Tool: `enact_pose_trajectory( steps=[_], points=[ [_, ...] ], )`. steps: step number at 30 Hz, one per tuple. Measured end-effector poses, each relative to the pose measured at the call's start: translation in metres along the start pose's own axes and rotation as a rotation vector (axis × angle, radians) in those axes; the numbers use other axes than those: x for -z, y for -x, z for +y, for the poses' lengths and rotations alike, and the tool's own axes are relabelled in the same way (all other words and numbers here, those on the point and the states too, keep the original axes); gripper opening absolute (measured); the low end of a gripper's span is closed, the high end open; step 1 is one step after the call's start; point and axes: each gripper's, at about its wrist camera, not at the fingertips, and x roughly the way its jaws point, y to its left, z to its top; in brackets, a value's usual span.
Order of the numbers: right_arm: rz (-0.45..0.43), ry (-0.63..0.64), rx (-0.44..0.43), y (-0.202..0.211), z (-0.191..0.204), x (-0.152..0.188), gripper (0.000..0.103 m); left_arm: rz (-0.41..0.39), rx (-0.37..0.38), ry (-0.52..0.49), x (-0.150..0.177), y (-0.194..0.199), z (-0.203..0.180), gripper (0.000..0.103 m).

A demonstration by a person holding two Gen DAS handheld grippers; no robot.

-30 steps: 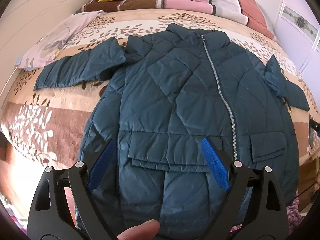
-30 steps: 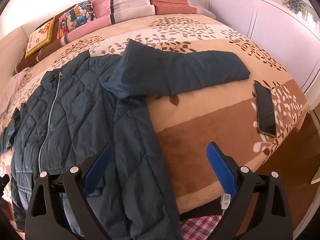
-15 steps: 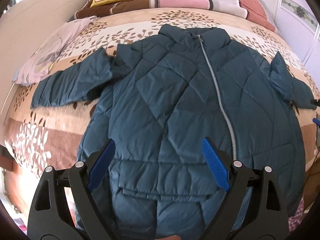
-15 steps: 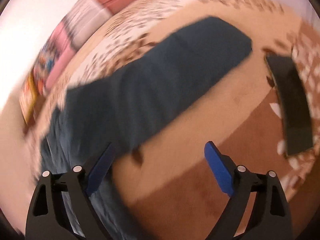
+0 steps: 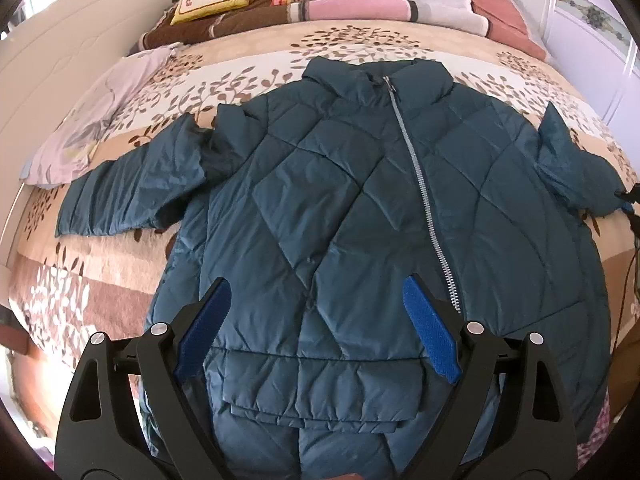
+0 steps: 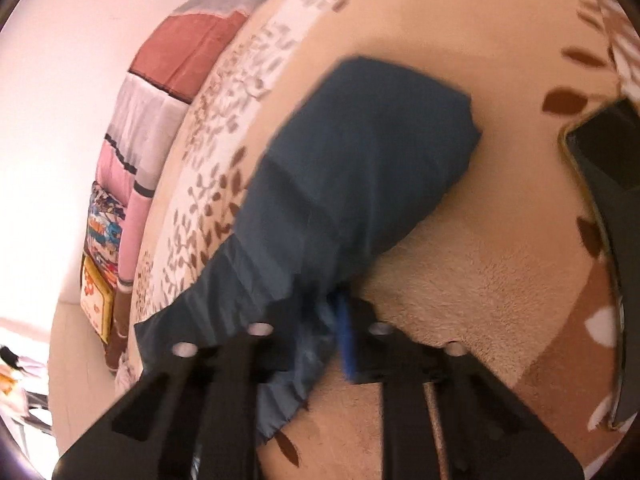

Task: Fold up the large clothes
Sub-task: 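Fold the held sleeve across the jacket body with the right tool, release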

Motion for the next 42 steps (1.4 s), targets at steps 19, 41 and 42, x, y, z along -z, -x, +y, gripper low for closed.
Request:
enact_pose_trajectory(
  steps=[19, 41, 42],
  points=[
    [0.057, 0.906, -0.359, 0.082, 0.311, 0.191, 0.006, -0.128, 0.074, 0.105, 0.016, 0.029, 0.050, 0.087],
    [0.498, 0.945, -0.176, -0.066, 0.307, 0.347, 0.006, -0.164, 0.129, 0.123, 0.012, 0.015, 0.078, 0.087],
    [0.485, 0.933, -0.178, -0.060, 0.303, 0.339, 0.006, -0.172, 0.149, 0.108, 0.007, 0.015, 0.070, 0.087]
  ],
)
